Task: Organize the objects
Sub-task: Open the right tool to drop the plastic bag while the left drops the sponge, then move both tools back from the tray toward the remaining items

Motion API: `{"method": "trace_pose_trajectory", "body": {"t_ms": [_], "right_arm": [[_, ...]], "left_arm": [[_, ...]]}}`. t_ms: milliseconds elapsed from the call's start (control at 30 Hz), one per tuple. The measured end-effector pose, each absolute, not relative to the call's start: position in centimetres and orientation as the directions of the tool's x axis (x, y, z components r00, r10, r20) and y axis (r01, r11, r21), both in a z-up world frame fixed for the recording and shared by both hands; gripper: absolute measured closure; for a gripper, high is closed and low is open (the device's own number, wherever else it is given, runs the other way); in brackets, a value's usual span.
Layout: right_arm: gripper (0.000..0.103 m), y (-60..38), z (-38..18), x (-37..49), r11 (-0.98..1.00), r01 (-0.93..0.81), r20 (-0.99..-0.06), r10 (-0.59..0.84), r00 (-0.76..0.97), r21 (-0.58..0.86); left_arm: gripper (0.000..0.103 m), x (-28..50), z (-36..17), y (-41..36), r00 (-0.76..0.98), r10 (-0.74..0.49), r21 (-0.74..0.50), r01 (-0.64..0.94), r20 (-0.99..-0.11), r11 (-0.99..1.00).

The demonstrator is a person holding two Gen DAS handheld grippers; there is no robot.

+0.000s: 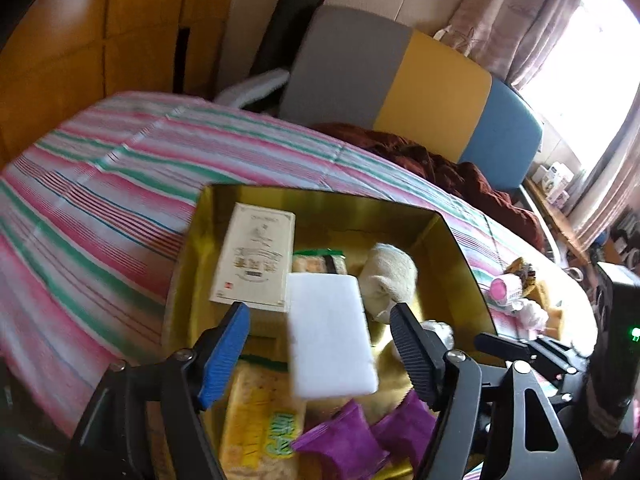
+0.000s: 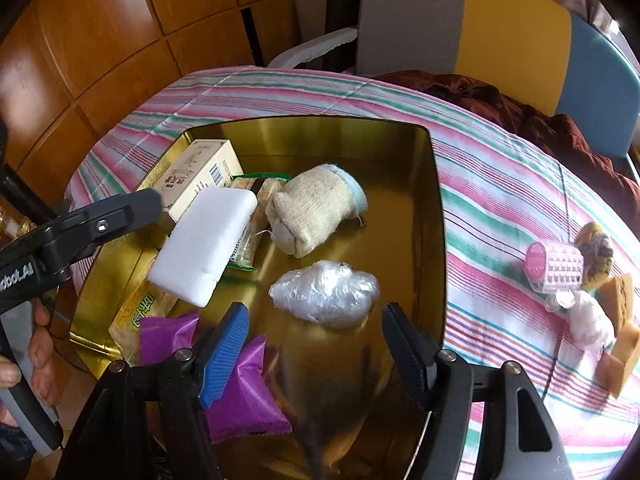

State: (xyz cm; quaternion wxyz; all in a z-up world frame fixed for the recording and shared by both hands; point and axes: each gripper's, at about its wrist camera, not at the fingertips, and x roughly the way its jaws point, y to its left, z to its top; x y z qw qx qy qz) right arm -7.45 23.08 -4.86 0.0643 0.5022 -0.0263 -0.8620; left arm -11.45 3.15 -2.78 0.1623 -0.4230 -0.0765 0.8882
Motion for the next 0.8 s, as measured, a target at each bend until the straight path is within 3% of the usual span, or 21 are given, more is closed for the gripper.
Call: {"method": "trace_pose_trajectory", "body": {"t_ms": [567,667,800], "right_arm": [[0.032,22.0,-2.5,-3.2,-0.998,0.059,-0.811,-0.064,-0.582,0.037],[0.024,22.3,-2.1,-2.6,-0.998,0.047,-0.801,-0.054,-0.596,0.032],[0.024,23.3,-1.7,-2.2,-0.999,0.017,-0.792,-0.042,-0.609,0.040]], "left_arm": [[0.020,-5.8,-0.5,3.0,-0.698,0.276,-0.129,-0.257,-0.661,-0.958],[0.020,-5.4,-0.4,3.3,-0.700,0.275,-0.116,-0.267,-0.659,-0.957],[0.018,-4.8,-0.1,4.0,-0.703,0.279,-0.101,-0.284,-0.655,-0.953]]}}
